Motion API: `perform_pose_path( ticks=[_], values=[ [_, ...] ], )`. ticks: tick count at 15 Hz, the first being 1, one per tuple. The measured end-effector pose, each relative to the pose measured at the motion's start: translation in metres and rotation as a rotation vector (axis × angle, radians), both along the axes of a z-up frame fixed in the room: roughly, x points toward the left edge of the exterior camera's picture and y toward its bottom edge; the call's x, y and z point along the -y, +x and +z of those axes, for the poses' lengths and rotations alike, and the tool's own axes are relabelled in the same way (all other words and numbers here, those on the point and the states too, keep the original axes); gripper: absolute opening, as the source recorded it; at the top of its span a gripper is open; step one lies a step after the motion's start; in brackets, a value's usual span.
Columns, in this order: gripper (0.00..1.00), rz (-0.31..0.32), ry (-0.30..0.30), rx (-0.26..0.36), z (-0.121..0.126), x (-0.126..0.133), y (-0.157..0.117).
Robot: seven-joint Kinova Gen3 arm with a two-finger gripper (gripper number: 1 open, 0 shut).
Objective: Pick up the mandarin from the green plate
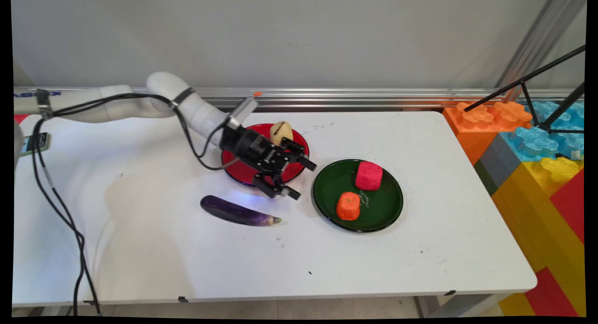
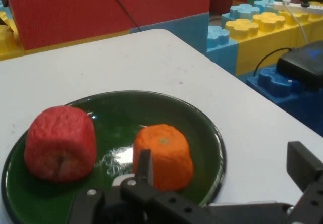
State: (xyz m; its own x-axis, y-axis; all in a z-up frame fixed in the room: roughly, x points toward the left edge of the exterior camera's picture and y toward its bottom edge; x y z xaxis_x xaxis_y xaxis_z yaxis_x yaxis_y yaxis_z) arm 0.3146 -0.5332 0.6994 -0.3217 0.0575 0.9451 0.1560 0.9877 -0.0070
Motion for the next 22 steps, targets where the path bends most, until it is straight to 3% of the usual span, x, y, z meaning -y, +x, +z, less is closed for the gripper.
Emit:
perform_pose_path(
  ticks=[9, 22],
  values=[
    [1.0, 0.018, 0.034, 0.006, -0.016, 0.026, -0.061],
    [1.0, 0.005, 0.076, 0.044, -0.049, 0.033, -0.094]
  ],
)
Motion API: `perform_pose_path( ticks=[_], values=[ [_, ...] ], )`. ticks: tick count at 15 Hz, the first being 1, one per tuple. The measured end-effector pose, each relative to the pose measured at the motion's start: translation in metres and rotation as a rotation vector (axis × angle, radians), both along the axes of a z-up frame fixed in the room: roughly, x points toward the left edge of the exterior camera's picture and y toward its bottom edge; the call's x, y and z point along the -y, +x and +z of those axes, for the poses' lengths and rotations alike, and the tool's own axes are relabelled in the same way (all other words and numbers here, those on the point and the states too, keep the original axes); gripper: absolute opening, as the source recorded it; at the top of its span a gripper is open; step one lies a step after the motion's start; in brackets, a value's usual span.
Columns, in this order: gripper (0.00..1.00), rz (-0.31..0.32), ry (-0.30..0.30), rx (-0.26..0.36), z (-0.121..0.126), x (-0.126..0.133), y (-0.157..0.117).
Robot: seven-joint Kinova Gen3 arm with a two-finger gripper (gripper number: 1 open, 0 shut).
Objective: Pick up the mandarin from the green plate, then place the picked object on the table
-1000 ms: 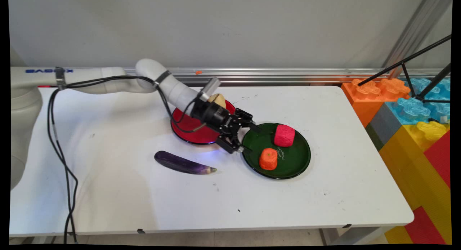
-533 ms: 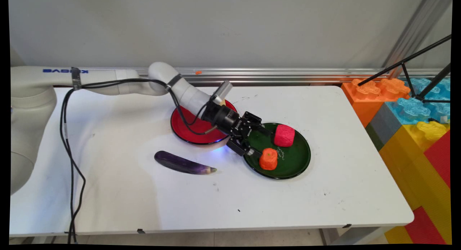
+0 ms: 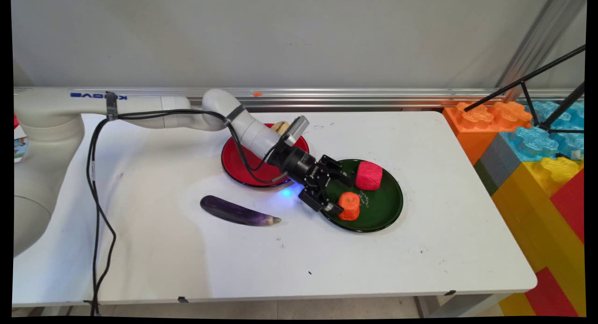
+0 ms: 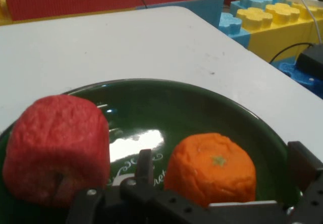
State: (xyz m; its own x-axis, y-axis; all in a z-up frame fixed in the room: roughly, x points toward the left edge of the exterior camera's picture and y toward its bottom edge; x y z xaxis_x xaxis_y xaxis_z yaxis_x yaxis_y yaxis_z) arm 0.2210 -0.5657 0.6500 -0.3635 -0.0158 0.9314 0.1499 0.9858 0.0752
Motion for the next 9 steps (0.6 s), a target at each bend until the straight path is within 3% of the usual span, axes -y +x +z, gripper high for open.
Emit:
perform_pose_path(
  ticks=[5, 6, 9],
  values=[
    [1.0, -0.008, -0.001, 0.011, -0.011, 0.0, -0.005],
    [0.0, -0.009, -0.003, 0.012, -0.012, 0.0, -0.005],
    [0.0, -0.009, -0.011, 0.016, -0.015, 0.001, -0.006]
  ],
)
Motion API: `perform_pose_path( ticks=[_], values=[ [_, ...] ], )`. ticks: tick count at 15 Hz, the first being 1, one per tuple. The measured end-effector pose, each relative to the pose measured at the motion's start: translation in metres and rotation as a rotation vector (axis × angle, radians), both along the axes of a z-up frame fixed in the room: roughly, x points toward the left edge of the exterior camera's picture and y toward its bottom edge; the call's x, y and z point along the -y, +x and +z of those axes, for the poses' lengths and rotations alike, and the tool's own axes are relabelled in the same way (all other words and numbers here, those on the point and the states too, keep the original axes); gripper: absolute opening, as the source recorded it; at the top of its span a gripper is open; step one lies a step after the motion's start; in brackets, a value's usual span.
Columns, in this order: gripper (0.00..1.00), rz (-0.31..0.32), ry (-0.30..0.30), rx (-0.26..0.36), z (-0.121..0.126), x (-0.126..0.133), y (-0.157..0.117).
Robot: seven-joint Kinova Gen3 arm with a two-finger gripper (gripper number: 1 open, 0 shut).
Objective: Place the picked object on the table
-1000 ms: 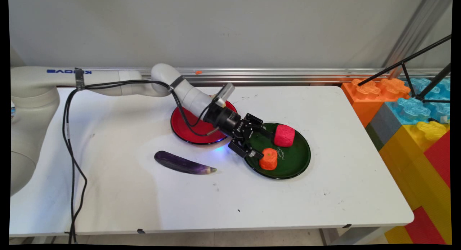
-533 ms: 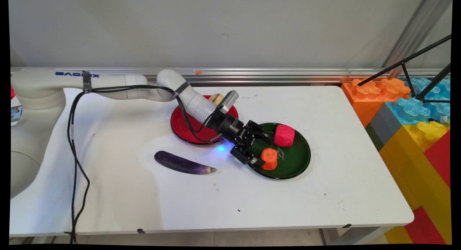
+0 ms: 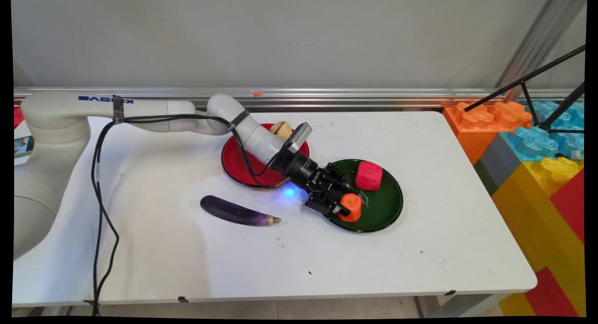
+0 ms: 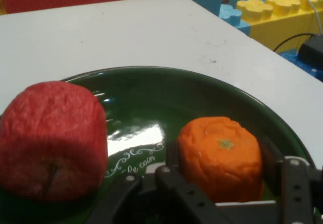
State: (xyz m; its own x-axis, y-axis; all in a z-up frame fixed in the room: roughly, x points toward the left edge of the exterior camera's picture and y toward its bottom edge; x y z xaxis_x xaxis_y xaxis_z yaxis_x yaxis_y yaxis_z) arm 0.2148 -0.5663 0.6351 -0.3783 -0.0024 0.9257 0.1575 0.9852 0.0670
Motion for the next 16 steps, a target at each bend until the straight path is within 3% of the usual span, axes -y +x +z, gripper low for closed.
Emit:
perform_pose_path(
  ticks=[4, 10, 16],
  values=[
    [0.0, -0.001, -0.008, -0.002, 0.003, 0.0, 0.0],
    [0.0, -0.009, -0.033, -0.038, 0.031, -0.006, 0.008],
    [0.0, -0.016, -0.038, -0.07, 0.063, -0.027, 0.042]
  ],
)
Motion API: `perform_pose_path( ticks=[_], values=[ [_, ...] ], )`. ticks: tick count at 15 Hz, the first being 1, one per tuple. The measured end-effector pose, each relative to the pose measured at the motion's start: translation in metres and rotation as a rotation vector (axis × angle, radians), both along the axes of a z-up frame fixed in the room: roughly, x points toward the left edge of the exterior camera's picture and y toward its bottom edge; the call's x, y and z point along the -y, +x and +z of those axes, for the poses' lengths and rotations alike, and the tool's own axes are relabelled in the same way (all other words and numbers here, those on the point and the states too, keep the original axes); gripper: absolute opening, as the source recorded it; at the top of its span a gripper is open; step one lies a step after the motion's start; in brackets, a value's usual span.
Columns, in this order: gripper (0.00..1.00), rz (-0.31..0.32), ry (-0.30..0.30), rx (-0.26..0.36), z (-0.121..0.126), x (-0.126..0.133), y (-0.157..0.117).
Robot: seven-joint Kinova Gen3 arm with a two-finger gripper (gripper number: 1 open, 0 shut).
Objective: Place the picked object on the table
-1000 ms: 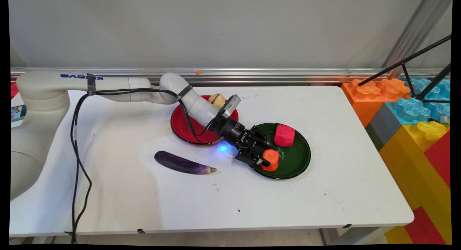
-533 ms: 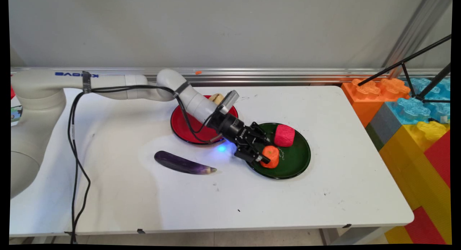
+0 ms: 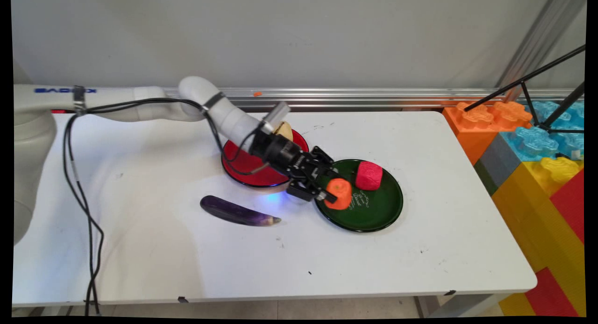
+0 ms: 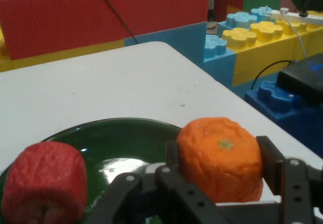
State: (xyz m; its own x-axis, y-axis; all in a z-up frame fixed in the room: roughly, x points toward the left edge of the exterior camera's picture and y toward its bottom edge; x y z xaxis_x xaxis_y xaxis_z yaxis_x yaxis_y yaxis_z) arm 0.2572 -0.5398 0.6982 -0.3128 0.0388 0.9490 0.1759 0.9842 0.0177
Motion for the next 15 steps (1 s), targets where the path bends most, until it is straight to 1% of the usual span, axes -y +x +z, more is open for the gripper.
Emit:
perform_pose_path(
  ticks=[6, 9, 15],
  values=[
    [0.0, -0.019, 0.015, 0.009, 0.01, -0.028, 0.055],
    [0.0, -0.033, 0.025, 0.016, 0.011, -0.042, 0.082],
    [0.0, -0.083, 0.043, 0.032, 0.007, -0.07, 0.135]
  ],
)
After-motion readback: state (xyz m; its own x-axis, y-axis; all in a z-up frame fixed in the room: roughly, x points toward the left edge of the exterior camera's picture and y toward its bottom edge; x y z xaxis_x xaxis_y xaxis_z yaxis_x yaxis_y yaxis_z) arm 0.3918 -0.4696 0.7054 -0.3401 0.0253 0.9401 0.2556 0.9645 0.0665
